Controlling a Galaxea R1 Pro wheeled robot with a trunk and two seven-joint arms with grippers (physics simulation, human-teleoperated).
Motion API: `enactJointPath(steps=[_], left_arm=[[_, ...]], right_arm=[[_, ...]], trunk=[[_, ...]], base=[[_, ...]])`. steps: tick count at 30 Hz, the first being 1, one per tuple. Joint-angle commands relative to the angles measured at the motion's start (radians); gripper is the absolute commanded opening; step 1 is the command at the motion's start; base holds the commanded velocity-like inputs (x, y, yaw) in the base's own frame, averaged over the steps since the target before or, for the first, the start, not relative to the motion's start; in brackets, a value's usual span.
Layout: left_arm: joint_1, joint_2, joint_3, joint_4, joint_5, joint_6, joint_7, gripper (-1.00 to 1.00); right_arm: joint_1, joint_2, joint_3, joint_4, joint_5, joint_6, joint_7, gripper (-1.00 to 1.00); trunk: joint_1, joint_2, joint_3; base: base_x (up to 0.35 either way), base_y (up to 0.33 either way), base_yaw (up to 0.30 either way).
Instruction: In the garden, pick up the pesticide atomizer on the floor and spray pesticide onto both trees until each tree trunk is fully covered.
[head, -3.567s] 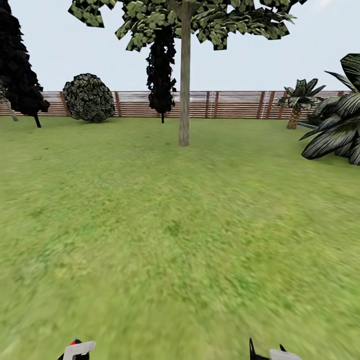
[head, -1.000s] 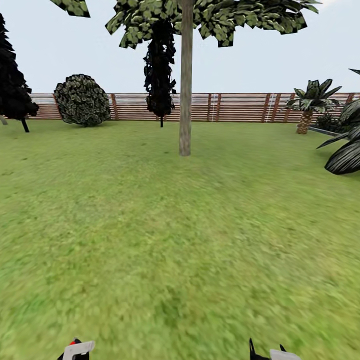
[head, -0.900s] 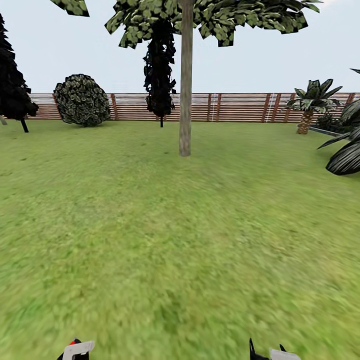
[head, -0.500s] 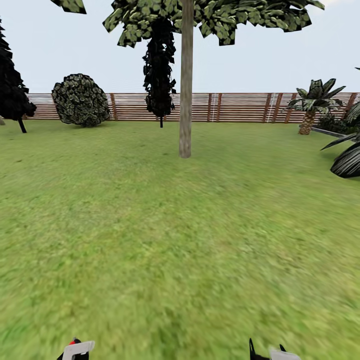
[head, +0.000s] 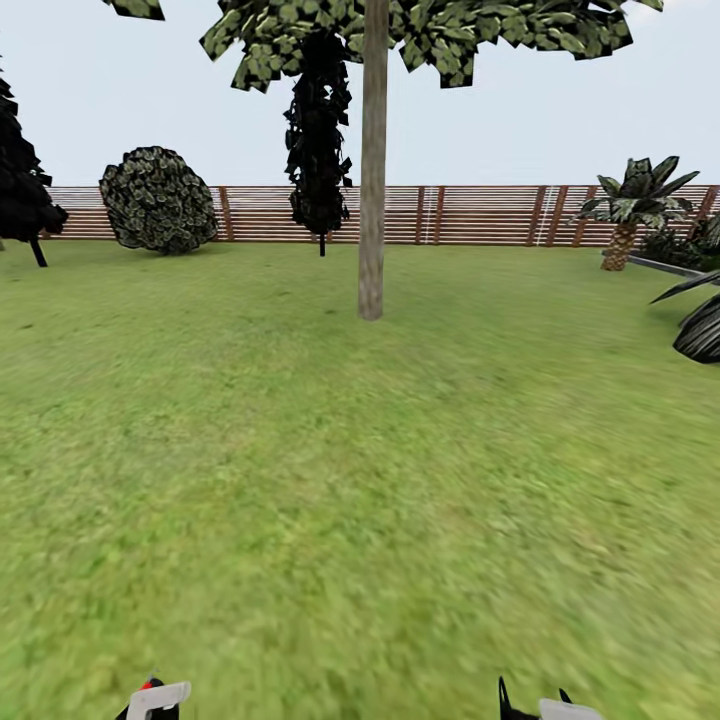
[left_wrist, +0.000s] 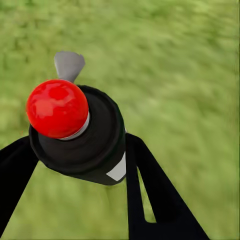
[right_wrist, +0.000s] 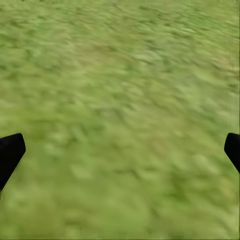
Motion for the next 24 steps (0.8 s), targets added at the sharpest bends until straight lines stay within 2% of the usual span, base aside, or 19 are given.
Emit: enactJointPath(steps=[1,24], left_arm=[[-0.001,0.000,-0.002,0.001,0.009,-0.003,-0.001,-1.00],[-0.001,-0.002,-0.002,0.001,0.008,-0.002,-0.001,-1.00]], right_arm=[[-0.001,0.000,-0.005,0.001,0.001,-0.003,0.002,1.00],[-0.001,0.000,-0.005,0.001,0.001,-0.003,0.003,1.00]], trunk=[[0.000,0.000,-0.001],[0.000,0.000,-0.001]], base=[[0.341,0.000,0.000],[0.341,0.000,0.000]])
